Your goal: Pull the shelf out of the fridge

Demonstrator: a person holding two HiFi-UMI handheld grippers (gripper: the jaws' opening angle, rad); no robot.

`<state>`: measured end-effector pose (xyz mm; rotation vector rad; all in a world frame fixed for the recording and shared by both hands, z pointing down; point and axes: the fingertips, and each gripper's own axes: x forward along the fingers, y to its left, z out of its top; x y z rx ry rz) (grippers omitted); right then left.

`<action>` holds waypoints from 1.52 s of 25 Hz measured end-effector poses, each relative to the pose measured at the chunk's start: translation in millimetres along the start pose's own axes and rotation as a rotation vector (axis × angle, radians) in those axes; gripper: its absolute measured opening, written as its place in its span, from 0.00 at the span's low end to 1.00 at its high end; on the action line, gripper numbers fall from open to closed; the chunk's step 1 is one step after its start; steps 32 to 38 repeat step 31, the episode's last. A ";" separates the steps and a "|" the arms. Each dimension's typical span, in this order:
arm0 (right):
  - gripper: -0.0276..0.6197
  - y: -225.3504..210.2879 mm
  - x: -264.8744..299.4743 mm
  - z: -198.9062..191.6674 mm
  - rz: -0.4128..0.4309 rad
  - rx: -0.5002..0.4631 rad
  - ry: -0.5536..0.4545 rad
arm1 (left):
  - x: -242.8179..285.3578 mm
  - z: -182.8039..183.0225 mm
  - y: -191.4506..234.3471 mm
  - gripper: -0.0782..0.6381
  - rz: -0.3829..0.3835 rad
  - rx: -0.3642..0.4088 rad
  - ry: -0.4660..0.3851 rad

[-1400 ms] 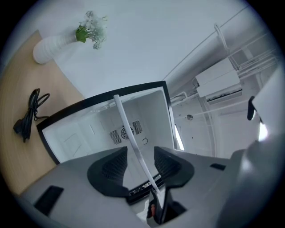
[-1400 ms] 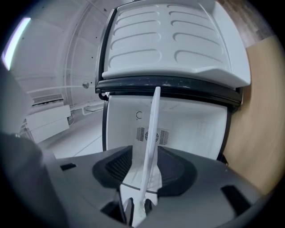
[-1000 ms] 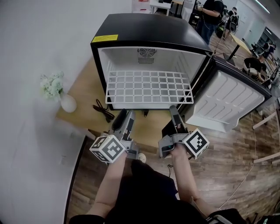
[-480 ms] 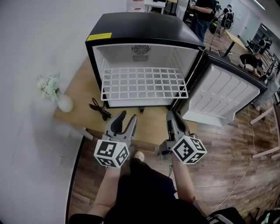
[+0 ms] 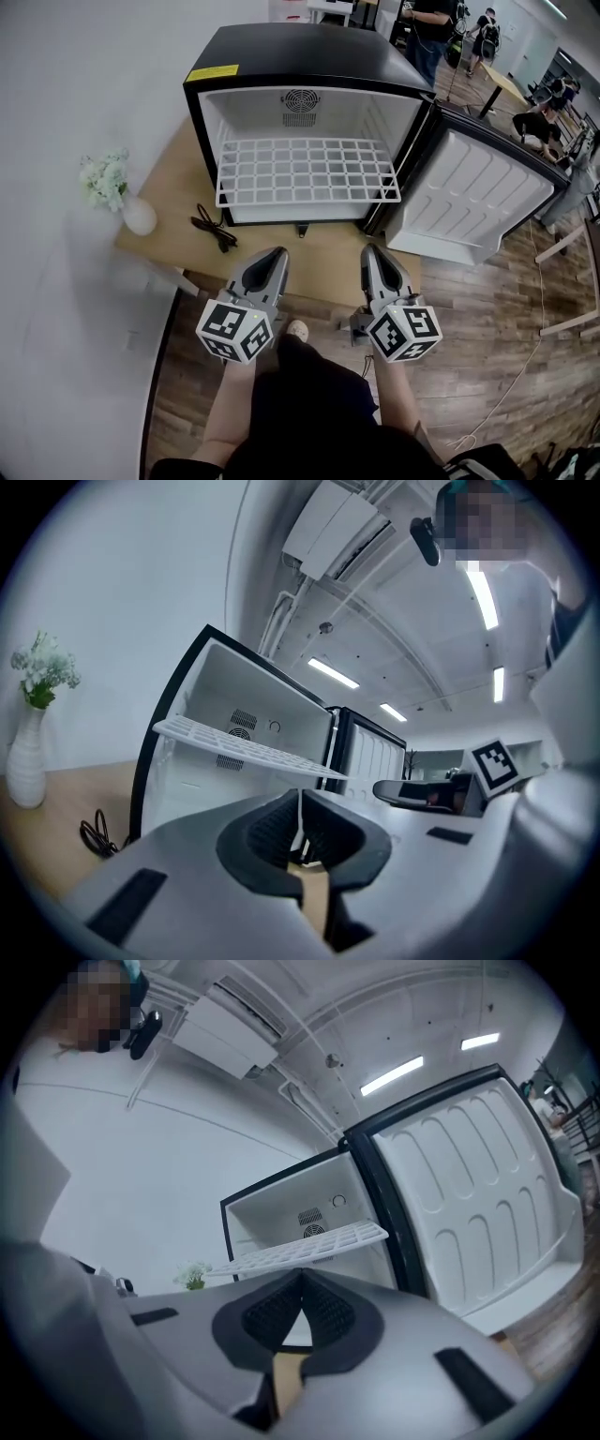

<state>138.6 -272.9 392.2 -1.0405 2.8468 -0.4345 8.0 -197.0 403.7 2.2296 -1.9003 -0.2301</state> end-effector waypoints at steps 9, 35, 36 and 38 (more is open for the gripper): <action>0.03 7.8 -15.3 -2.0 0.012 -0.028 0.015 | -8.9 -5.1 -9.4 0.13 0.016 0.030 0.009; 0.03 6.9 -22.4 -6.8 0.029 0.070 0.022 | -12.5 -4.1 -20.9 0.13 -0.004 -0.004 -0.005; 0.03 6.9 -22.4 -6.8 0.029 0.070 0.022 | -12.5 -4.1 -20.9 0.13 -0.004 -0.004 -0.005; 0.03 6.9 -22.4 -6.8 0.029 0.070 0.022 | -12.5 -4.1 -20.9 0.13 -0.004 -0.004 -0.005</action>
